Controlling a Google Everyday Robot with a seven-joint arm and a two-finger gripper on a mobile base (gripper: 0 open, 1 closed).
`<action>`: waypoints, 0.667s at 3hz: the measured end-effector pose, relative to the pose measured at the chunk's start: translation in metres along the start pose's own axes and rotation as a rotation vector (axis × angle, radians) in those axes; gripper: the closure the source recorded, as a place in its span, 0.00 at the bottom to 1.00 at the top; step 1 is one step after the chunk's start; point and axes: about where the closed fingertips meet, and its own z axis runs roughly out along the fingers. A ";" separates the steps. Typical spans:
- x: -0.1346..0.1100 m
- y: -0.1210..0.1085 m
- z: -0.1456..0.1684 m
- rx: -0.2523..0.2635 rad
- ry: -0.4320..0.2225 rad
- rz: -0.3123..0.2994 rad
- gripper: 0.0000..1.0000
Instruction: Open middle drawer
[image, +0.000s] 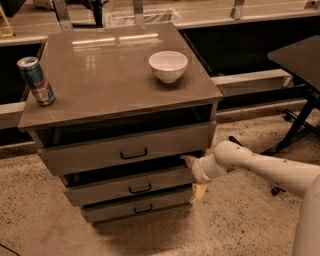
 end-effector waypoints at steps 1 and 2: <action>0.004 0.002 0.005 -0.017 0.003 0.009 0.00; 0.005 0.003 0.006 -0.020 0.003 0.011 0.00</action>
Offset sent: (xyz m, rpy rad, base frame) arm 0.0009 -0.0071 -0.0101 -0.0084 0.0325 -0.0115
